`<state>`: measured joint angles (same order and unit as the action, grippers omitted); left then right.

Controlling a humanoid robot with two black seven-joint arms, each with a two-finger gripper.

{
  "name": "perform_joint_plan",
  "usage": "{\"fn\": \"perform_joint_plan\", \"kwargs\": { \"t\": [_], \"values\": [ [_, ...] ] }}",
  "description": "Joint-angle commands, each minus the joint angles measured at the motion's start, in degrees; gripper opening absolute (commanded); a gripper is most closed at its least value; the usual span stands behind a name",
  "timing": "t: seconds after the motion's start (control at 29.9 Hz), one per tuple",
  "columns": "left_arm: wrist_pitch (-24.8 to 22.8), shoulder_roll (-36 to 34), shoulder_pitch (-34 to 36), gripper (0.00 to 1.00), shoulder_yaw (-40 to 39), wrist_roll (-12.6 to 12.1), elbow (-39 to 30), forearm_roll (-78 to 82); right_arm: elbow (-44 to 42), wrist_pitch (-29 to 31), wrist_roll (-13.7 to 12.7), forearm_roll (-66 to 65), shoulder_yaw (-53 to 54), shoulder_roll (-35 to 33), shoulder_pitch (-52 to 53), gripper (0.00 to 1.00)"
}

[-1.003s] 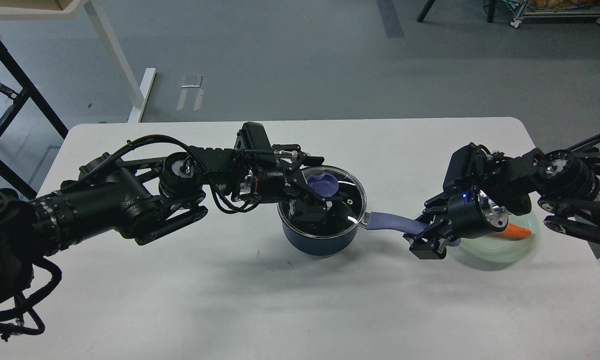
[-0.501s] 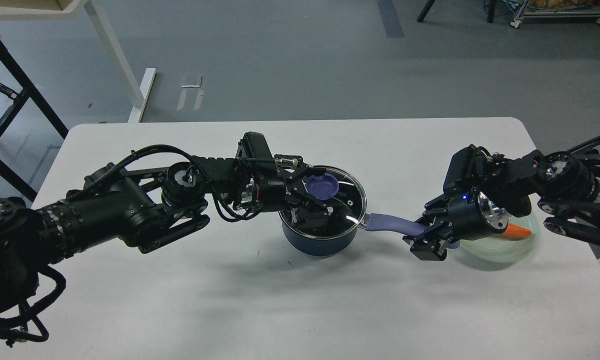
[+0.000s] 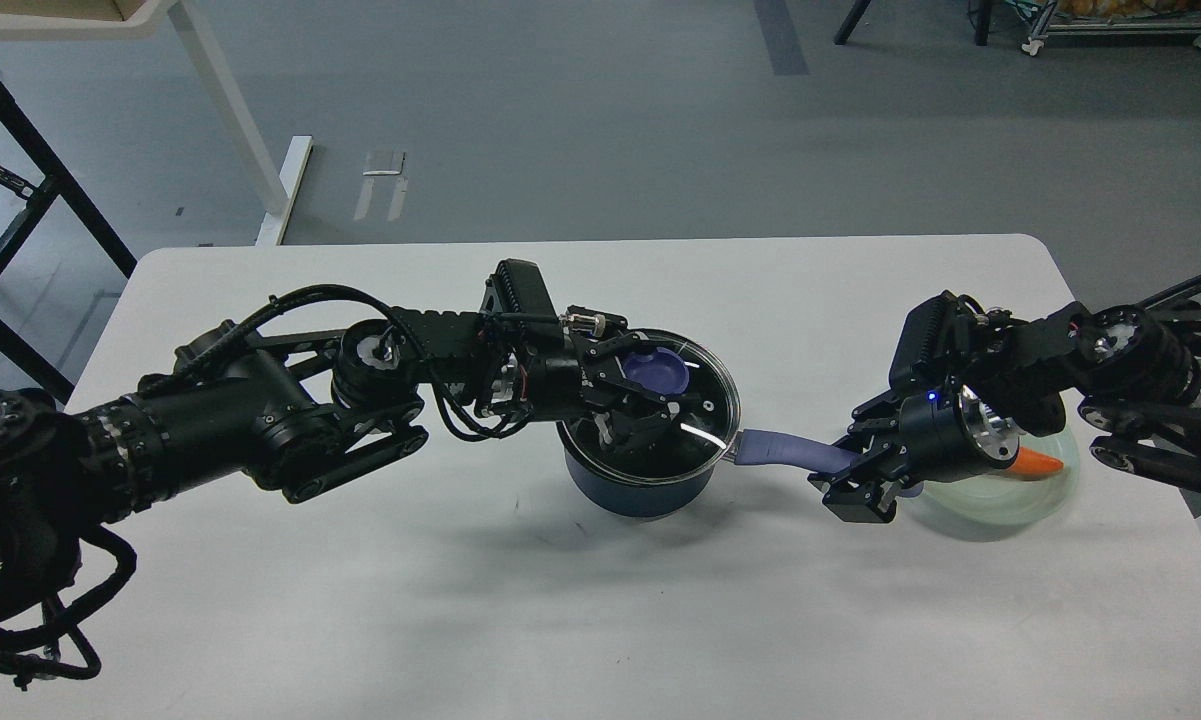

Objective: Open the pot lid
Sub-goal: 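Grasp the purple knob of the glass lid with the left gripper, then lift the glass lid off the pot and swing it aside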

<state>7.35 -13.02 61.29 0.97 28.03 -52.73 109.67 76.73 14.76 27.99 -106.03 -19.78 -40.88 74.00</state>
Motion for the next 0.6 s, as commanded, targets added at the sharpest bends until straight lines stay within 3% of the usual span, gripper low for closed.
{"fn": "perform_joint_plan", "kwargs": {
  "t": [0.0, 0.17, 0.37, 0.57],
  "values": [
    [0.03, -2.0, 2.16, 0.36, 0.0, -0.03, -2.28, -1.82, 0.0, 0.0, 0.01, -0.05, 0.01, 0.01, 0.0, 0.28],
    [-0.05, -7.8, 4.89, 0.37, 0.0, -0.03, -6.5, -3.58, 0.0, 0.0, 0.01, -0.05, 0.01, 0.01, 0.0, 0.28],
    [0.47, -20.27, 5.16, 0.37, -0.35, -0.03, -14.23, -6.74, 0.0, 0.0, 0.01, -0.05, 0.01, -0.08, 0.0, 0.28],
    [8.98, -32.58, 0.43, 0.37, 0.52, -0.03, -19.16, -7.8, 0.0, 0.0, 0.01, 0.04, 0.01, -0.17, 0.0, 0.28]
  ]
}}
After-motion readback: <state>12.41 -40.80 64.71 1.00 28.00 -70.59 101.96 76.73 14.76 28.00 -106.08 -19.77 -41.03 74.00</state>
